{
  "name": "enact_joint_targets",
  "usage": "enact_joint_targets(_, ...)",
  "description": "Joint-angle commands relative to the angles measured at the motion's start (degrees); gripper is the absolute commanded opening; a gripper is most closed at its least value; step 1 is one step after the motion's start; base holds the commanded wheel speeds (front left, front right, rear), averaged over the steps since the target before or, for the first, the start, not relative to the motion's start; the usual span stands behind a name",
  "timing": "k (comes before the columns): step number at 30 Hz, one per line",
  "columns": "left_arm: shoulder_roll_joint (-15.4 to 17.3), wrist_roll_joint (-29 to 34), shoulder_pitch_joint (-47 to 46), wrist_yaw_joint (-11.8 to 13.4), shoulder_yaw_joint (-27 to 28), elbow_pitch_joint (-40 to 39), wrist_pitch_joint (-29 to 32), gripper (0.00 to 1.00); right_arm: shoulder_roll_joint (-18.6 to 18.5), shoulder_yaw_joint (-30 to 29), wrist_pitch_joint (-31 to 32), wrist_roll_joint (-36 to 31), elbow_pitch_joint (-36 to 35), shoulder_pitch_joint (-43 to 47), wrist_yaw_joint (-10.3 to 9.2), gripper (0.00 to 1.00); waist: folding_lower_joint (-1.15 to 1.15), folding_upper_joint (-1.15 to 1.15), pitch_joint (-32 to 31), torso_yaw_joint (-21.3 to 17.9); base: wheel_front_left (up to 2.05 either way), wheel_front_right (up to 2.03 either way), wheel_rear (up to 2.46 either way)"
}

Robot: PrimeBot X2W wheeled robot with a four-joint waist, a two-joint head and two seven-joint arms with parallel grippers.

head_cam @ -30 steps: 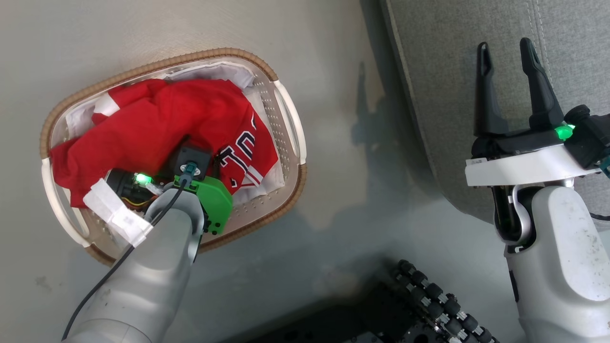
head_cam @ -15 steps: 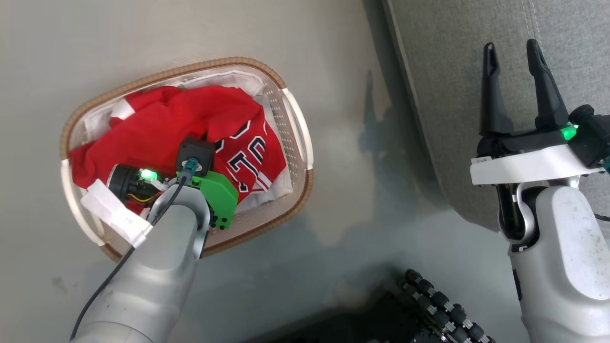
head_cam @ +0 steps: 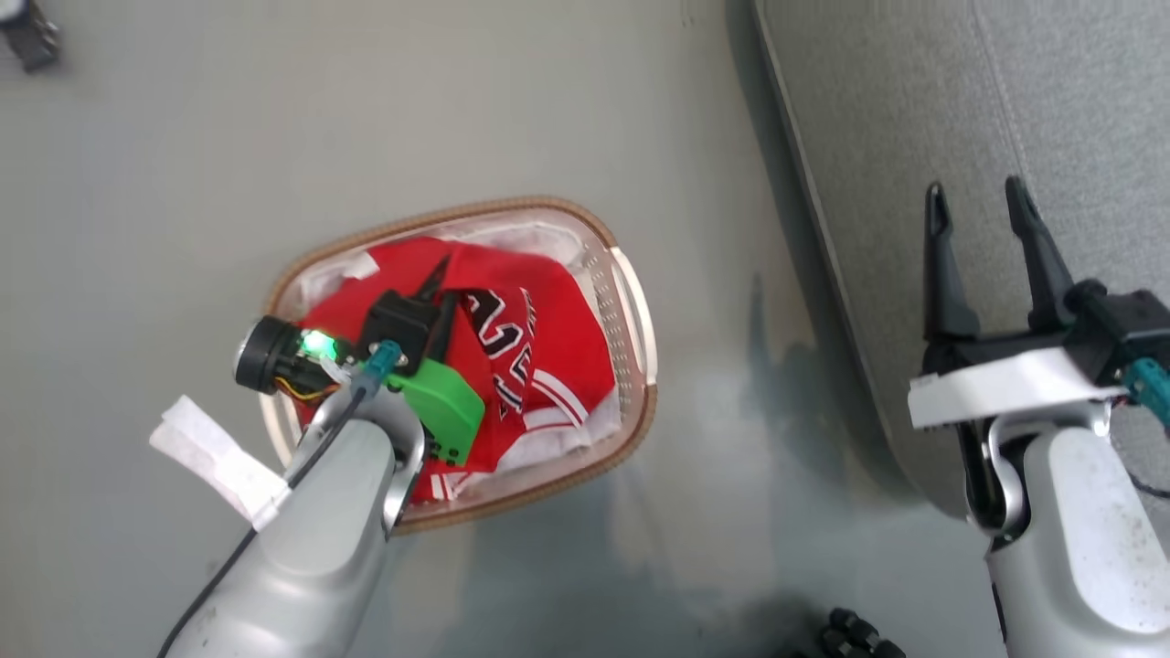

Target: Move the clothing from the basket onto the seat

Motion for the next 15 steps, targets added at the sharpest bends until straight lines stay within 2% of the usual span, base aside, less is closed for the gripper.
enact_joint_targets(1, 0.7, 0.9, 1.9, -0.7, -0.3, -1.1, 0.0, 0.0, -0.3, -0.3, -0.3, -0.4, 0.5, 1.8, -0.06, 1.0, 0.0, 0.0, -9.3, 5.3, 0.0, 0.0, 0.0)
enact_joint_targets(8, 3.0, 1.0, 5.8, -3.1, 0.5, -8.8, 0.0, 0.0, -0.3, -0.9, -0.3, -0.9, 2.4, 8.1, -0.06, 1.0, 0.0, 0.0, -19.5, 7.4, 0.0, 0.0, 0.0)
enact_joint_targets(15, 5.6, 2.1, 2.8, -4.4, -0.1, -13.7, 0.0, 0.0, -0.3, 0.6, -0.3, -0.7, 3.2, 13.2, -0.05, 1.0, 0.0, 0.0, -25.8, 8.1, 0.0, 0.0, 0.0)
